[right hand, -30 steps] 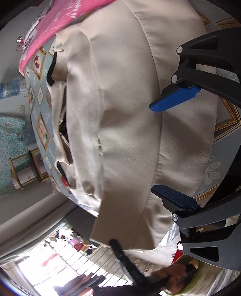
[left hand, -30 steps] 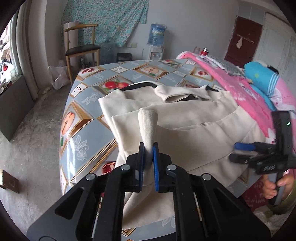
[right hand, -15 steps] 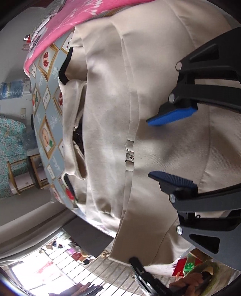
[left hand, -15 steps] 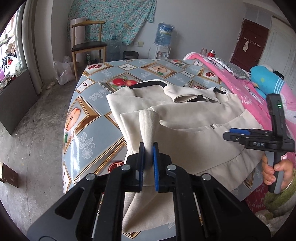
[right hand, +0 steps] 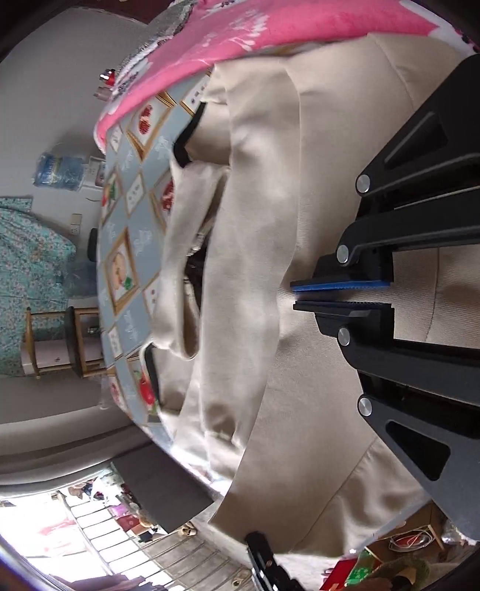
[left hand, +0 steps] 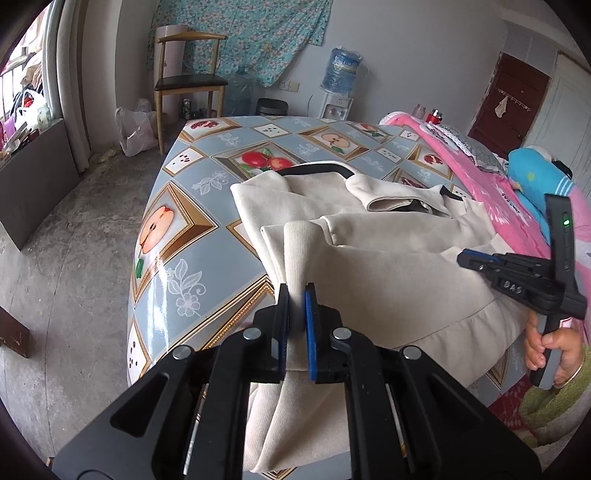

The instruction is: Fold large clothes

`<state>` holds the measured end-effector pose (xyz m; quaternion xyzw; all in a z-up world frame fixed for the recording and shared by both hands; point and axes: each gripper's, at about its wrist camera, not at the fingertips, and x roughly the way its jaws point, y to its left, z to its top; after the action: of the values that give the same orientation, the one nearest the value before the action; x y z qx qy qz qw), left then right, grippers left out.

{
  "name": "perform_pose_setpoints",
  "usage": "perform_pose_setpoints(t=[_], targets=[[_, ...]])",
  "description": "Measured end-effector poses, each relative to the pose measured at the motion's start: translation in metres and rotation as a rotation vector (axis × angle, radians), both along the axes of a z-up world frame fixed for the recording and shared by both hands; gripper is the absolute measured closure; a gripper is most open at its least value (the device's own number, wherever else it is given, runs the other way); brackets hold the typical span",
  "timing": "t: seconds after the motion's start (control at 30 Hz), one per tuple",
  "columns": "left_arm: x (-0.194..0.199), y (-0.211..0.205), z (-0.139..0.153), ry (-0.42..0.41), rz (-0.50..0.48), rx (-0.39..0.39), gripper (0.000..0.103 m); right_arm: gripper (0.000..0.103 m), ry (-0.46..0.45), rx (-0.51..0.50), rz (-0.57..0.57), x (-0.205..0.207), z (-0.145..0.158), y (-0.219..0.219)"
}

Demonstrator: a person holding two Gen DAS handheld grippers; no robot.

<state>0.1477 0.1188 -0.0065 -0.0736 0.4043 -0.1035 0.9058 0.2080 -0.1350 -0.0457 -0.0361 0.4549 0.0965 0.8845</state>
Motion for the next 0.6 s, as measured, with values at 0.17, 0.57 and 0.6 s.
perform_pose_setpoints(t=[0.17,0.57,0.6], targets=[[0.001,0.002,-0.005,0.017,0.016,0.008,0.095,0.099,-0.017,0.013,-0.006,0.003,0.0,0.0],[-0.001,0.011,0.019,-0.058,0.134,-0.015,0.073,0.099,0.002,0.059,0.009,0.009,-0.013,-0.007],[0.003,0.001,0.021,-0.055,0.096,-0.021,0.073,0.099,0.004,0.072,0.007,0.01,-0.014,-0.009]])
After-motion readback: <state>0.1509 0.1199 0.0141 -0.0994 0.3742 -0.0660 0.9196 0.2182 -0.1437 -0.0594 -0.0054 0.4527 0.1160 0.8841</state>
